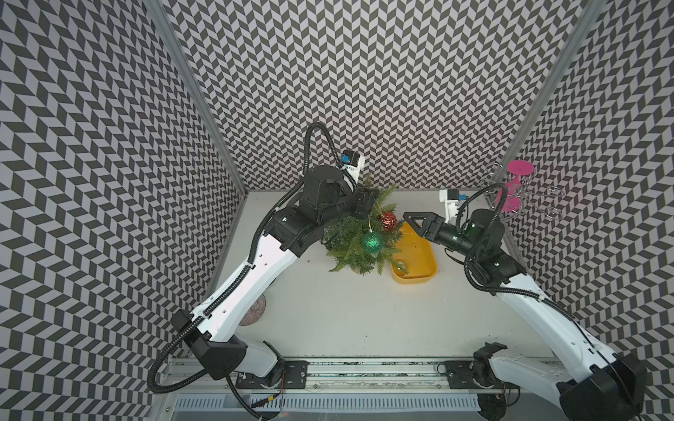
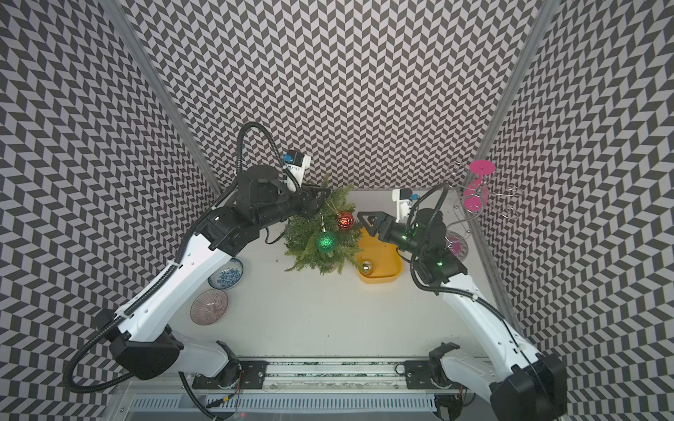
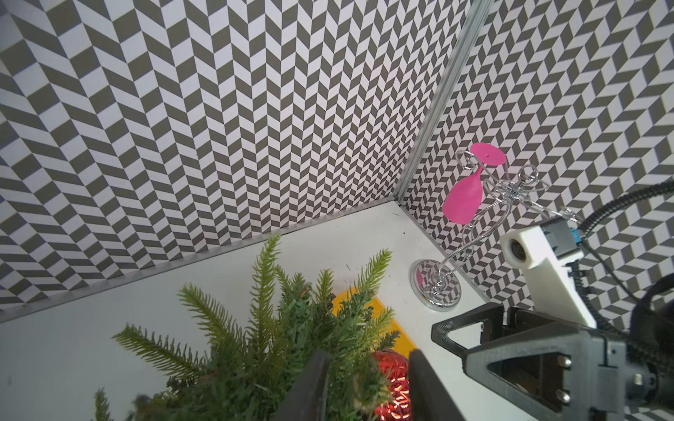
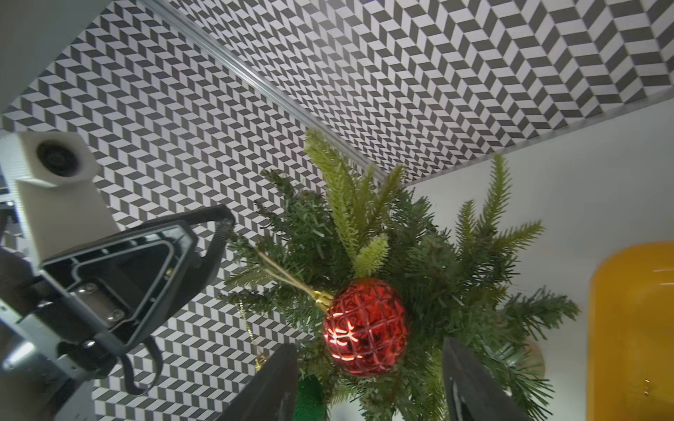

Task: Decorate the small christmas tree with ornaments
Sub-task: Hang an ornament on the christmas tree.

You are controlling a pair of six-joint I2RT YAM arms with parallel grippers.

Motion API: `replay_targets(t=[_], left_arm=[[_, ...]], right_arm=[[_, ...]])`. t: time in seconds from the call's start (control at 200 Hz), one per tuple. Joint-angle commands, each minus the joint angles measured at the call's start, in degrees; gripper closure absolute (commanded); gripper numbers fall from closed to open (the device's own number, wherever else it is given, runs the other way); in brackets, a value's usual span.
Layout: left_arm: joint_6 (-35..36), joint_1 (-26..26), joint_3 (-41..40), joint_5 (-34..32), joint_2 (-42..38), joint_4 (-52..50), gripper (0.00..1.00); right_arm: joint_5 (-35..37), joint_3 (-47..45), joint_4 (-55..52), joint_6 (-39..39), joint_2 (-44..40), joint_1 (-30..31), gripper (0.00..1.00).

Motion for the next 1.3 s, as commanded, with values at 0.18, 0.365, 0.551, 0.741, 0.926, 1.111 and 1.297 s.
replay_targets(t=[0.18, 0.365, 0.551, 0.741, 0.926, 1.111, 1.297], left_arm=[[-0.1, 2.8, -4.1, 3.7, -5.9, 2.8, 0.53], [-2.1, 6.6, -13.7, 10.9, -12.3, 9.2, 0.48], [-0.8, 7.3, -19.4, 10.9, -17.5, 9.4, 0.46], [0.1, 7.9, -25.7, 9.6, -23.5, 9.9, 0.44], [-0.5, 7.9, -29.7, 8.3, -26.4, 8.8, 0.44], [-1.6, 8.0, -32.7, 7.7, -28.3, 9.0, 0.44], [-2.0, 8.0, -34.1, 7.8, -28.6, 9.2, 0.44]], right_arm=[[4.6, 2.6, -12.0, -7.6, -2.4, -2.9, 0.37], [9.1, 2.5, -19.4, -11.3, -1.2, -3.1, 0.37], [10.4, 2.6, -24.9, -13.9, 2.3, -3.0, 0.38], [12.8, 3.4, -30.2, -16.3, 7.7, -1.8, 0.38], [13.7, 4.8, -33.4, -18.2, 14.4, 0.7, 0.38], [16.5, 4.1, -31.9, -18.6, 17.9, 3.1, 0.38], [16.7, 3.5, -30.2, -18.9, 22.0, 4.1, 0.36]])
